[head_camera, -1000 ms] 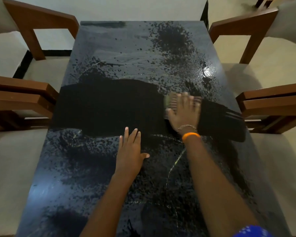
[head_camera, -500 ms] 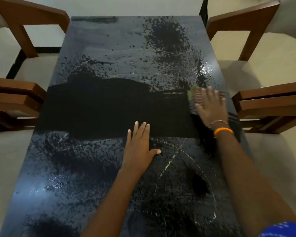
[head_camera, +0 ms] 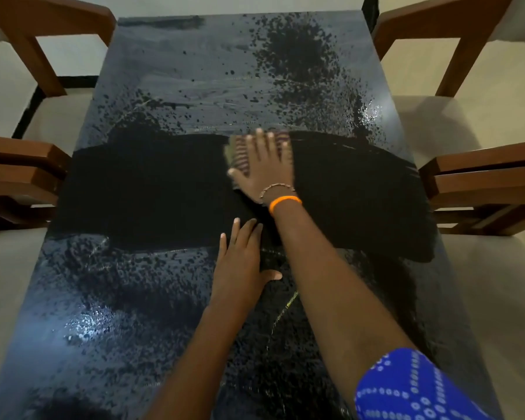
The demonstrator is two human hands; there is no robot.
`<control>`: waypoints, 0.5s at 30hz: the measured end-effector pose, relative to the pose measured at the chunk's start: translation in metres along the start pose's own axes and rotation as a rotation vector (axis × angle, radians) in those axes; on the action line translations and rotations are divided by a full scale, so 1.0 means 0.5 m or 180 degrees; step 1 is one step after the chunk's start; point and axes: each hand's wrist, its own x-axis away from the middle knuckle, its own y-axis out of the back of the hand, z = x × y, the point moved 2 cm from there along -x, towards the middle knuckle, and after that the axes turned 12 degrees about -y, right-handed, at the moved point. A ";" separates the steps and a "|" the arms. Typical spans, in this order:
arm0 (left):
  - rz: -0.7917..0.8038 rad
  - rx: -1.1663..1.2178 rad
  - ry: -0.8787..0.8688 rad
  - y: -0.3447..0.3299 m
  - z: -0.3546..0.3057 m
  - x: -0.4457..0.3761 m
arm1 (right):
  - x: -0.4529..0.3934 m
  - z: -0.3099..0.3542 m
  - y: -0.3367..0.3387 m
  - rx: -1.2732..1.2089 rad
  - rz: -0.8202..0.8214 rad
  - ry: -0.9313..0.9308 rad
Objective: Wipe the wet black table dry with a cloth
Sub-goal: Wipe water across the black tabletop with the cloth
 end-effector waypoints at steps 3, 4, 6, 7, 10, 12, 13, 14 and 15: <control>0.0009 -0.0001 0.0069 0.001 -0.006 0.001 | 0.009 0.015 -0.007 0.0217 0.0133 0.0550; 0.0023 -0.0017 0.0098 0.002 -0.007 0.001 | 0.006 -0.009 -0.001 0.0232 0.0112 0.0613; 0.0052 -0.0041 0.0131 0.003 -0.011 0.002 | -0.005 -0.082 0.011 0.0201 0.0015 0.0494; 0.0081 -0.0052 0.0142 0.003 -0.013 0.002 | -0.013 -0.132 0.019 0.0163 -0.0040 0.0307; 0.0155 -0.0066 0.0179 0.004 -0.015 0.002 | -0.023 -0.307 0.047 0.0082 -0.0215 -0.0435; 0.0156 -0.0077 0.0183 0.004 -0.016 0.002 | -0.008 -0.409 0.064 -0.0021 -0.0241 -0.0911; 0.0150 -0.0091 0.0185 0.004 -0.017 0.002 | 0.005 -0.446 0.072 -0.0075 -0.0239 -0.1097; 0.0145 -0.0094 0.0197 0.005 -0.016 0.002 | 0.019 -0.470 0.075 -0.0115 -0.0228 -0.1221; 0.0148 -0.0090 0.0206 0.005 -0.016 0.002 | 0.038 -0.485 0.076 -0.0122 -0.0230 -0.1272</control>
